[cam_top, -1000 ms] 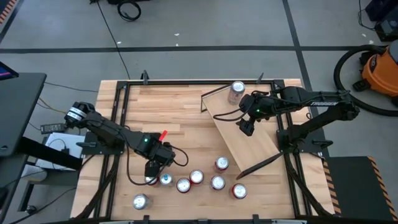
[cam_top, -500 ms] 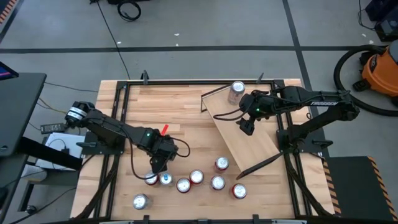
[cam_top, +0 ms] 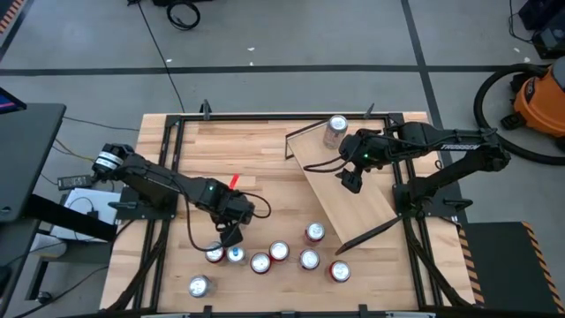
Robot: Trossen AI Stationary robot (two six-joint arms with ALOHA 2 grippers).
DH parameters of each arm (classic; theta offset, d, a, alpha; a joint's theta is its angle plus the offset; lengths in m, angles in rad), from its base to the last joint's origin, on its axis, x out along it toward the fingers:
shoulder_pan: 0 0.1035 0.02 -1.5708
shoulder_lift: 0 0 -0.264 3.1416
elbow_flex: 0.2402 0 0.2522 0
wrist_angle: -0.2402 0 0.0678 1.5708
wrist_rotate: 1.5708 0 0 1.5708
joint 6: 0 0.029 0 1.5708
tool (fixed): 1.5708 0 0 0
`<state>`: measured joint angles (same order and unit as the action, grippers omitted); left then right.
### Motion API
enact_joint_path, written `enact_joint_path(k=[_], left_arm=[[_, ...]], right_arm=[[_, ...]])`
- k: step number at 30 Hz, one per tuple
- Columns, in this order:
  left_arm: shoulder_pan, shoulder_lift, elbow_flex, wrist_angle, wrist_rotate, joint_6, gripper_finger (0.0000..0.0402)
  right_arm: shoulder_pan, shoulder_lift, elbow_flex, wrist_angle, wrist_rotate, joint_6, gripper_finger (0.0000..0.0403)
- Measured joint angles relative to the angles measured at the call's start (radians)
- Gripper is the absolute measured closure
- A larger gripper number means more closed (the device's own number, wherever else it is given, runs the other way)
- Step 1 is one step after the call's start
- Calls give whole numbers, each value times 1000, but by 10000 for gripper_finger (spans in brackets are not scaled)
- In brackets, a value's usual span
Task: Place canned beverage on shelf
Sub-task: Put the top blue soda can on the shelf
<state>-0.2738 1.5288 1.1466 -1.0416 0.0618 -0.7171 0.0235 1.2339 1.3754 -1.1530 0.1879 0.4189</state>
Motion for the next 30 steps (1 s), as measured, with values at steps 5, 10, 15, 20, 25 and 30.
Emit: enact_joint_path(k=[5,10,15,20,25,30], left_arm=[[44,0,12,25,-7,-30,14],[65,9,12,44,-5,-36,13],[83,9,12,58,-10,-72,13],[93,9,12,55,-12,-125,30],[92,9,12,50,-11,-155,87],[99,8,12,37,13,-161,147]], right_arm=[[0,0,0,0,-1,-4,69],[0,0,0,7,-1,-4,69],[0,0,0,12,0,-4,69],[0,0,-1,16,3,-4,69],[0,0,-1,28,11,-4,69],[0,0,-1,34,26,-4,69]])
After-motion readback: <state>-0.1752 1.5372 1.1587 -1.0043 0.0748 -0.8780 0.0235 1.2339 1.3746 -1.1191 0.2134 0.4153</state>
